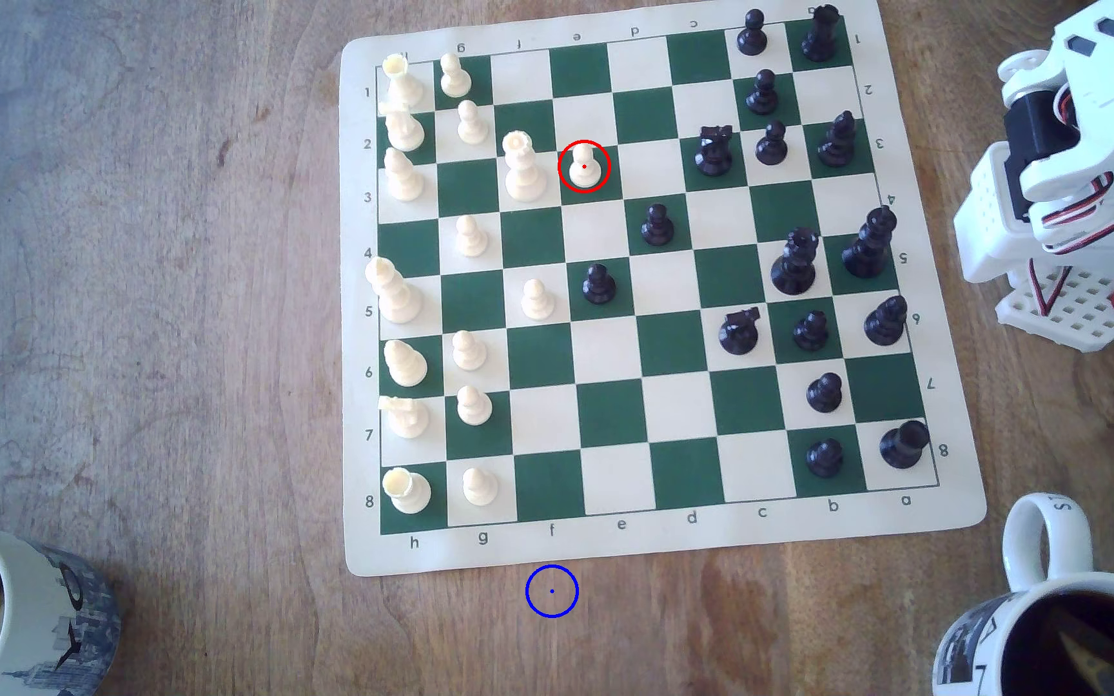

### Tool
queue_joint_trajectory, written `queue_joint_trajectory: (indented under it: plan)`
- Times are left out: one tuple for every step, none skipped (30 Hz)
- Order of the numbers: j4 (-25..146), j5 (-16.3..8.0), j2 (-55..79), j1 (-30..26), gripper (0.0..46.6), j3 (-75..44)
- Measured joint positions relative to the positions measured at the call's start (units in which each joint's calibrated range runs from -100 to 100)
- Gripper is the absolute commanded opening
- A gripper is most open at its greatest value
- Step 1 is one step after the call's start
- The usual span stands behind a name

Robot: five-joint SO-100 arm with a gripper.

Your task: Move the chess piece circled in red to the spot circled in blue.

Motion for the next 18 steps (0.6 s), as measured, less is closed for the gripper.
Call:
queue_joint_trajectory:
  plan:
    - [0.0, 0.0, 0.0, 0.0, 0.2, 0.0]
    - [0.0, 0.0, 0.0, 0.0, 0.2, 0.0]
    - [0.4, 0.0, 0.0, 0.0, 0.2, 0.0]
    - [1.9, 0.0, 0.0, 0.0, 0.2, 0.0]
    - [3.7, 0.0, 0.0, 0.0, 0.2, 0.0]
    - [6.1, 0.0, 0.0, 0.0, 0.2, 0.0]
    - [8.7, 0.0, 0.0, 0.0, 0.2, 0.0]
    - [11.9, 0.0, 0.0, 0.0, 0.2, 0.0]
    - [14.4, 0.0, 0.0, 0.2, 0.2, 0.0]
    - [16.8, 0.0, 0.0, 0.7, 0.2, 0.0]
    - [19.8, 0.0, 0.0, 1.1, 0.2, 0.0]
    - [26.7, 0.0, 0.0, 1.8, 0.2, -0.5]
    - [31.0, 0.0, 0.0, 2.0, 0.2, -0.6]
    - [35.1, 0.0, 0.0, 2.5, 0.2, -0.9]
    - [39.6, 0.0, 0.0, 3.0, 0.2, -1.4]
    - [44.5, 0.0, 0.0, 3.6, 0.2, -2.1]
    - [54.3, 0.0, 0.0, 4.6, 0.2, -3.9]
    - [59.0, 0.0, 0.0, 5.2, 0.2, -4.6]
